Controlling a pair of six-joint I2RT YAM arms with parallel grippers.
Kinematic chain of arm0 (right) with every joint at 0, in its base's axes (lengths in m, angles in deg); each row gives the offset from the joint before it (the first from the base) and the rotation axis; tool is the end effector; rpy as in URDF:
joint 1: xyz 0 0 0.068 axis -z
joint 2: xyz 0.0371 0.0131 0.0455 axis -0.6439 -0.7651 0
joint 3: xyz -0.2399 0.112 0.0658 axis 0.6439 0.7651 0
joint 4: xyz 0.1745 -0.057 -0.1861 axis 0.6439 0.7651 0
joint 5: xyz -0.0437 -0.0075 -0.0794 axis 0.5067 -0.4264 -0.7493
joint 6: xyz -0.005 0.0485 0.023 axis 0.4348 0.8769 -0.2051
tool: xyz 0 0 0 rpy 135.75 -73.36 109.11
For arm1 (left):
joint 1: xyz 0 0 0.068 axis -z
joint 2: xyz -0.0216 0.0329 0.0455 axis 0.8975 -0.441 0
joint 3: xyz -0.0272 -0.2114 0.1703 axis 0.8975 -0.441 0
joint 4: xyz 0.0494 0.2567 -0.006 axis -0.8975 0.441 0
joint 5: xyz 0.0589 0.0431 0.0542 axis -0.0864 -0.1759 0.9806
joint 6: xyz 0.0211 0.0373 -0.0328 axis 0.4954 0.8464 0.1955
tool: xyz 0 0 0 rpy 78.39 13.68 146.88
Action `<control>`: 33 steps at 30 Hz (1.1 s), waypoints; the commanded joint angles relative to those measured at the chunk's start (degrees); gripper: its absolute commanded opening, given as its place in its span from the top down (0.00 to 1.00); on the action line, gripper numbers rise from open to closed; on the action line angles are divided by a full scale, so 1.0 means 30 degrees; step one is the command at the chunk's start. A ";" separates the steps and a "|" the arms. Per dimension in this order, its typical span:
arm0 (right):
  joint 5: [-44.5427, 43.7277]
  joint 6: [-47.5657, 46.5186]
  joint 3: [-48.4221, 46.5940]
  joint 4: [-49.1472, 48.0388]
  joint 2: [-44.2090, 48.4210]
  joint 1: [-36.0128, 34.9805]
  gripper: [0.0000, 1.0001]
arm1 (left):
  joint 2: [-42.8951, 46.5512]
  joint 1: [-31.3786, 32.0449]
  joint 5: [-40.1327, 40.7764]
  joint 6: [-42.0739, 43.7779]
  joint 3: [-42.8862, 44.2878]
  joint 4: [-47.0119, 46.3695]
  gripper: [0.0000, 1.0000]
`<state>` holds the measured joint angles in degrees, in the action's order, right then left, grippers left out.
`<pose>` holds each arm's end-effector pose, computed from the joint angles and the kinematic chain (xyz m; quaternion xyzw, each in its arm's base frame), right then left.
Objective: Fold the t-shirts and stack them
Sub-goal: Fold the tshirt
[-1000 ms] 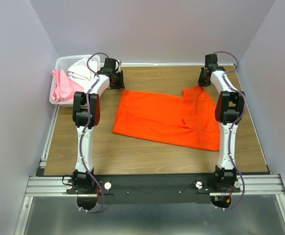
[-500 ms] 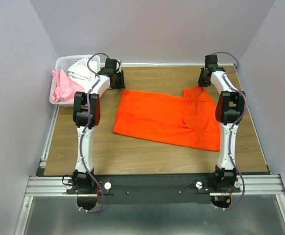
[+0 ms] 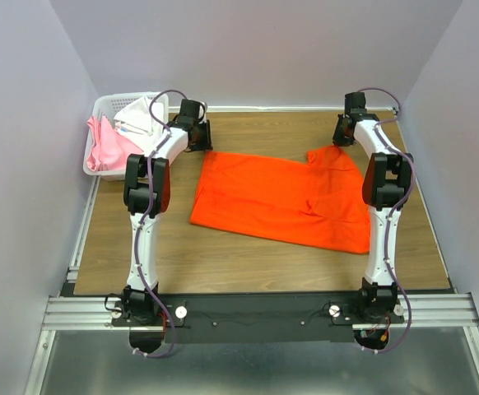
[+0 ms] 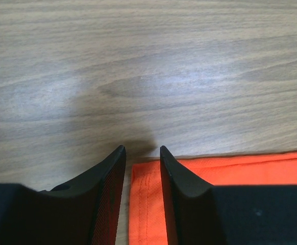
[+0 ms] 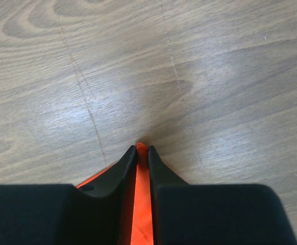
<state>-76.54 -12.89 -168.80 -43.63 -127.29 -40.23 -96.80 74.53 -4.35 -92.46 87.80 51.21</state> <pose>0.5434 -0.0015 0.1626 0.1381 0.9386 0.0047 0.3161 0.5227 -0.1039 0.1659 -0.0274 0.9338 -0.1513 0.3230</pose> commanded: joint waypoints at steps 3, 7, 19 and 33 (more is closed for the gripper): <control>-0.0027 0.0148 0.0858 0.1198 0.0163 -0.0041 0.80 | 0.0772 0.0388 0.0648 -0.0085 -0.1107 0.1263 0.59; -0.0027 0.0206 0.1004 0.1169 0.0193 -0.0040 0.80 | 0.1065 0.0506 0.0823 -0.0085 -0.1780 0.1176 0.60; -0.0084 0.0528 0.0917 0.1198 0.0222 -0.0012 0.99 | 0.0481 0.0535 0.0824 0.0090 -0.1022 0.1000 1.00; -0.1725 0.1232 -0.1395 0.1227 0.0779 -0.0041 1.00 | -0.0193 0.0418 -0.1459 -0.0377 0.1087 -0.0670 1.00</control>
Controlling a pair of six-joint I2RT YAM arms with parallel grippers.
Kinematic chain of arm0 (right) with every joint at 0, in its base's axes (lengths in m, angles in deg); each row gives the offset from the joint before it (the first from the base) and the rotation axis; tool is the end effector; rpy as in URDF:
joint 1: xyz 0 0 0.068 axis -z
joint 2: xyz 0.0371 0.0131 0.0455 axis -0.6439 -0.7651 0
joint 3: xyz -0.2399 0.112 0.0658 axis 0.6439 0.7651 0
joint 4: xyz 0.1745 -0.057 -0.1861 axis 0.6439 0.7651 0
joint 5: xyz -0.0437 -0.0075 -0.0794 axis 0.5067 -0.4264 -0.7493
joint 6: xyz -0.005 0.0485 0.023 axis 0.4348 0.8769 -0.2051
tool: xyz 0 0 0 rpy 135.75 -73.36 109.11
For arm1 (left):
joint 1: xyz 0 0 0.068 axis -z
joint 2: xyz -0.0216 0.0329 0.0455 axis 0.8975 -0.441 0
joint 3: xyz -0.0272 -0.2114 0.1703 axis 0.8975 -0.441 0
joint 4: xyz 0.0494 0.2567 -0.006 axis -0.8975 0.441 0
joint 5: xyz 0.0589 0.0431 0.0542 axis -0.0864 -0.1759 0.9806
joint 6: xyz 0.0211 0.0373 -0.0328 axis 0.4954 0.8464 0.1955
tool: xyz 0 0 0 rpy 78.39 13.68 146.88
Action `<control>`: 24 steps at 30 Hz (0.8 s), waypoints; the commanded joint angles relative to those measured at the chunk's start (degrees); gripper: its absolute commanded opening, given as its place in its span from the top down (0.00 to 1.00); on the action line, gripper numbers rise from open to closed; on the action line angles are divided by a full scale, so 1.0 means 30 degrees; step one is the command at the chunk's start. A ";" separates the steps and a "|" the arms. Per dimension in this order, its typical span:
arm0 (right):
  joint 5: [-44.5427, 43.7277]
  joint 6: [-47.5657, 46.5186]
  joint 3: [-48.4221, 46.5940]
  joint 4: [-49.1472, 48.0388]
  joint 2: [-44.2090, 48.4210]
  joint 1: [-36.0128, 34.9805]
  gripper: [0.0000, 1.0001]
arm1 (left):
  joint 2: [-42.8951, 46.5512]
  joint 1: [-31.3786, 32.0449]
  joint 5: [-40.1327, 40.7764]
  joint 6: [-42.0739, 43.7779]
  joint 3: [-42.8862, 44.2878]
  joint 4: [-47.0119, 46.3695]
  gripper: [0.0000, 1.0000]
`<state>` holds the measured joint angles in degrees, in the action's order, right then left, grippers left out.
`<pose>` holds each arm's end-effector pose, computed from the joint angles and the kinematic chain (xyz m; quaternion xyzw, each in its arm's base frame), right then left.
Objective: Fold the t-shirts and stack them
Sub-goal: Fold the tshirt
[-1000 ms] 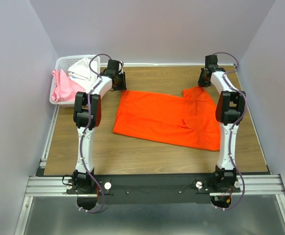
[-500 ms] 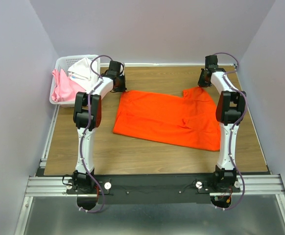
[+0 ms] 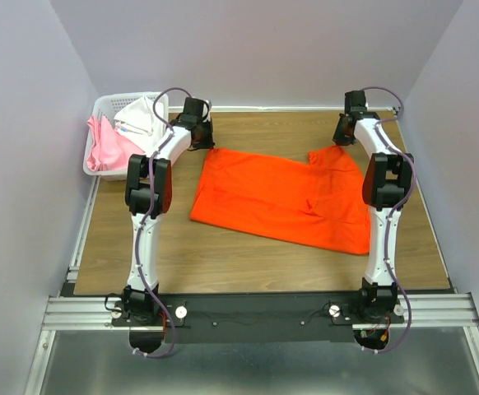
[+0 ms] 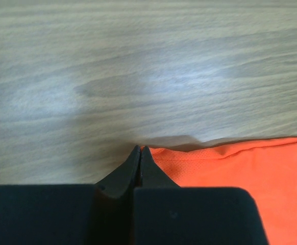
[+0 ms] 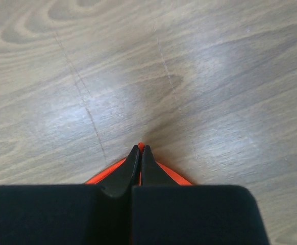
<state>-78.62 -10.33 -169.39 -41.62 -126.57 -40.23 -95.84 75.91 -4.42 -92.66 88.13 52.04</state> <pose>0.5407 -0.0027 0.1703 0.1645 0.9355 -0.0063 0.3126 0.5186 -0.1162 0.1753 -0.0173 0.9326 -0.1572 0.3244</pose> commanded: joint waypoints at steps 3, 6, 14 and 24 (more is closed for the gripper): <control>-0.1326 0.0584 -0.2166 0.0557 0.0597 0.0366 1.00 | -0.1012 -0.0129 -0.2258 -0.0517 0.1856 -0.1210 1.00; -0.1443 0.0614 -0.3250 0.0557 0.0539 0.0516 1.00 | -0.1422 -0.0362 -0.3105 -0.0839 0.2648 -0.1649 1.00; -0.1445 0.0731 -0.4892 0.0528 0.1005 0.0604 1.00 | -0.1657 -0.0919 -0.5303 -0.1864 0.3178 -0.4109 1.00; 0.0079 0.1140 -0.0124 0.0236 0.5217 0.0604 1.00 | -0.0282 -0.1359 -0.6332 -0.1487 0.0397 -0.5985 1.00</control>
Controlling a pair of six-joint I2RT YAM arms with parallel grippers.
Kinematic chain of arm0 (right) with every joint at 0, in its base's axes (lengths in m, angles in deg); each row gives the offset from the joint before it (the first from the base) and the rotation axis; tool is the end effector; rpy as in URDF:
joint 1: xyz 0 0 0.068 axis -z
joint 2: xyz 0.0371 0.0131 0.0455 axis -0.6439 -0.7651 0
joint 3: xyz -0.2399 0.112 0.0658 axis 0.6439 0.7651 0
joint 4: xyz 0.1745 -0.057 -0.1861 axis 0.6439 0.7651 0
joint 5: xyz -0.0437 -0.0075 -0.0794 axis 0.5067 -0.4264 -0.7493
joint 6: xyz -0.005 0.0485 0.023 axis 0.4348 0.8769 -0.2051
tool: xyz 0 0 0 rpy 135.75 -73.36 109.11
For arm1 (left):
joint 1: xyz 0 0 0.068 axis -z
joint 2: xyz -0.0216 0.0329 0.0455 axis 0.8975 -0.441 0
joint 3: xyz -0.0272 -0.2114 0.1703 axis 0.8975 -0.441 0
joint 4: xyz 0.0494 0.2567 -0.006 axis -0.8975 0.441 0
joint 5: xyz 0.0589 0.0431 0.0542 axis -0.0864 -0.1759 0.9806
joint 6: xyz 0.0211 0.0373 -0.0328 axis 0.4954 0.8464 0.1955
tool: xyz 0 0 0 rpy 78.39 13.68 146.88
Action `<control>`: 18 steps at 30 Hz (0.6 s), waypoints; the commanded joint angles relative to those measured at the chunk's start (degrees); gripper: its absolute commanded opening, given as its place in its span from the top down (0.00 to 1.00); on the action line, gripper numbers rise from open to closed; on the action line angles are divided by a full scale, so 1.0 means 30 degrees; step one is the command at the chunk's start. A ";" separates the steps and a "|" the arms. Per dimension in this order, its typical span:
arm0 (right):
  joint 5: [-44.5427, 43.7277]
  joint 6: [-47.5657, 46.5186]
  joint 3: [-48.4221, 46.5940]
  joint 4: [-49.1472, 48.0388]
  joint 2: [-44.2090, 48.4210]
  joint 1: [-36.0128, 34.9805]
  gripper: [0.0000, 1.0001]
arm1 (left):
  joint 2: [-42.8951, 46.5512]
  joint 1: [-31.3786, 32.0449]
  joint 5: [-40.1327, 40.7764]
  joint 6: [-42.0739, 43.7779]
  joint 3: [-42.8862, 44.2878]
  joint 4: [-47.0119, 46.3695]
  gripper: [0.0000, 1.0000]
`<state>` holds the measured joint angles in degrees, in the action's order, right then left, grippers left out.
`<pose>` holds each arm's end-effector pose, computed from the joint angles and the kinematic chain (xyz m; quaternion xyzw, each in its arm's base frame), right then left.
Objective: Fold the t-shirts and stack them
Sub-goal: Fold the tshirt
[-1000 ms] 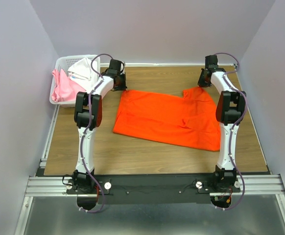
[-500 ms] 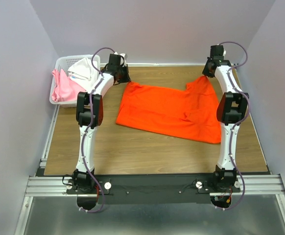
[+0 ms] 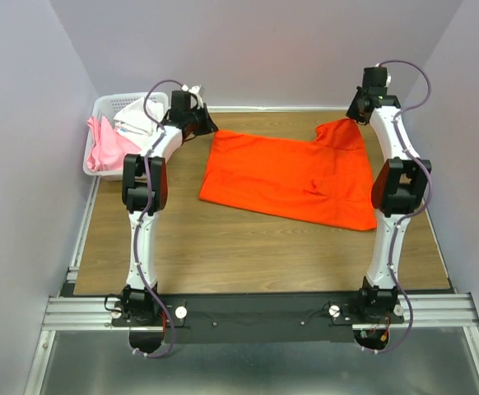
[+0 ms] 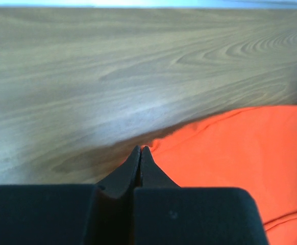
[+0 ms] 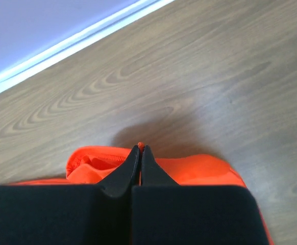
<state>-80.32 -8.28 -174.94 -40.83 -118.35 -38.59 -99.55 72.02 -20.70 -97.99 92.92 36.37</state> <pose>0.5304 -0.0190 0.2751 0.1988 0.8864 0.0008 0.4180 0.5538 -0.0946 0.1931 -0.0045 0.8594 -0.3076 0.4085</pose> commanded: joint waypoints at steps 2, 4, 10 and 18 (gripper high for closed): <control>0.0706 0.0544 0.3982 -0.0202 0.3420 0.0028 1.00 | 0.1366 -0.0062 -0.0846 0.0556 -0.2017 -0.0762 1.00; 0.0765 0.0719 0.6230 -0.0495 0.4792 0.0028 1.00 | 0.1660 -0.0062 -0.0933 0.0964 -0.2692 -0.0763 1.00; 0.0970 0.1480 1.0635 -0.1170 0.7815 -0.0030 1.00 | 0.2568 -0.0092 -0.0583 0.1844 -0.4070 -0.0646 1.00; 0.1000 0.2448 1.4824 -0.1258 1.0979 -0.0294 1.00 | 0.4882 -0.0209 0.1233 0.2665 -0.6443 -0.0411 1.00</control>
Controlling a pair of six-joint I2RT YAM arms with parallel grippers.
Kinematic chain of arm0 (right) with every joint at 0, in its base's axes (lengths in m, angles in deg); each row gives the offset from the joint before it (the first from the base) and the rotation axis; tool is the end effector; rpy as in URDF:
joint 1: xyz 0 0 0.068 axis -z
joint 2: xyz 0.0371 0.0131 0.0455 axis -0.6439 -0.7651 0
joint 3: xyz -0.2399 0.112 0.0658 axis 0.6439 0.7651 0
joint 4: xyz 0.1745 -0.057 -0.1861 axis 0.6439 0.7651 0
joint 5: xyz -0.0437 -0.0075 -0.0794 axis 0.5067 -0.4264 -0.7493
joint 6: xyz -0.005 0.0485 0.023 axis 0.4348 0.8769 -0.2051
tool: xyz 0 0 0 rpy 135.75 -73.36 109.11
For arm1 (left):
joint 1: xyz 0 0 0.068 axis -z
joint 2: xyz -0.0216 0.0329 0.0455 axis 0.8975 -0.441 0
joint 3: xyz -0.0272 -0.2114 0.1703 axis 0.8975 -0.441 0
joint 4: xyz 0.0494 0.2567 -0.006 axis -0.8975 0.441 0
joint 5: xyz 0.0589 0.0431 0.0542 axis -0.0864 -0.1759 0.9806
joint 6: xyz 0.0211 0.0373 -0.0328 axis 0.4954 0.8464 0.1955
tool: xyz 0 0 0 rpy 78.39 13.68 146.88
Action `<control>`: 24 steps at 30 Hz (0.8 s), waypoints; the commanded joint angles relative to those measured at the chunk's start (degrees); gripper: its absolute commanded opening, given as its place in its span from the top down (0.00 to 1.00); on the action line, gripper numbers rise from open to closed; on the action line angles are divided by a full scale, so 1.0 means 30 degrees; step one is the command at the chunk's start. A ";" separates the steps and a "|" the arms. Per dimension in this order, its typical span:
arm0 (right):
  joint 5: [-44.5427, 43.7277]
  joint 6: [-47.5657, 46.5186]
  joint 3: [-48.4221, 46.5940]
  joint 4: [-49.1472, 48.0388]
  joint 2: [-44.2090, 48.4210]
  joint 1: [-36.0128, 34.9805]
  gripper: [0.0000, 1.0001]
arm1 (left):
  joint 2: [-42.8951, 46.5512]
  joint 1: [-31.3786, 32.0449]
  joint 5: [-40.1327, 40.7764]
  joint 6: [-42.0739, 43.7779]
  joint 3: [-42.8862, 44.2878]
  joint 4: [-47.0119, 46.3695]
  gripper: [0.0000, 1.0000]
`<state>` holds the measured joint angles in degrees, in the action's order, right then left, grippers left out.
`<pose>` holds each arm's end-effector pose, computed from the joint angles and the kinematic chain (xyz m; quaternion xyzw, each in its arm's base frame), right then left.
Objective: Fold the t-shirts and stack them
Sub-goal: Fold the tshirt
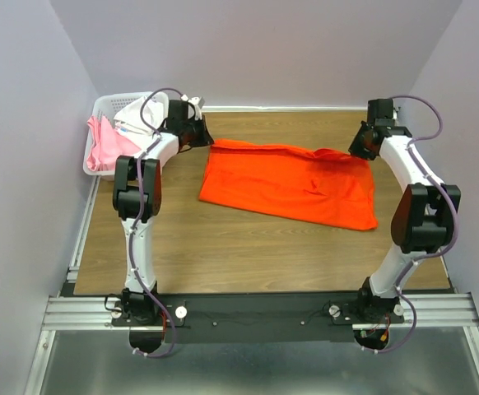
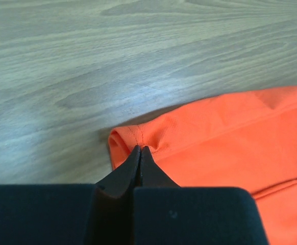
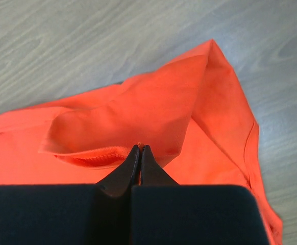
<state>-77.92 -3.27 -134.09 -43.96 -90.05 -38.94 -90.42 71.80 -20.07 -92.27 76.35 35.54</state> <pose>0.4072 -0.0118 0.2692 0.2296 0.9117 0.0218 0.3401 0.5115 -0.0862 0.1808 0.0213 0.8845 -0.2762 0.3754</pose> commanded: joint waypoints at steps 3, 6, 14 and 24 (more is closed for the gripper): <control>0.0052 0.1102 0.2440 -0.0216 0.2571 -0.0236 1.00 | 0.2569 -0.0165 0.0936 0.0816 -0.2004 -0.0193 1.00; -0.0007 0.1395 0.3495 -0.0187 0.3567 -0.0265 1.00 | 0.3241 -0.0165 0.0672 0.0903 -0.3176 -0.0397 1.00; -0.0036 0.1952 0.5868 -0.0187 0.5764 -0.0295 1.00 | 0.5000 -0.0195 0.0701 0.0817 -0.5461 -0.1071 1.00; 0.0111 0.2332 0.7802 -0.0128 0.7055 -0.0353 1.00 | 0.6496 -0.0195 0.1052 0.0377 -0.7308 -0.1657 1.00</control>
<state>-77.83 2.32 -113.15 -44.52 -70.90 -39.61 -74.22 71.67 -18.56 -90.76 56.63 32.50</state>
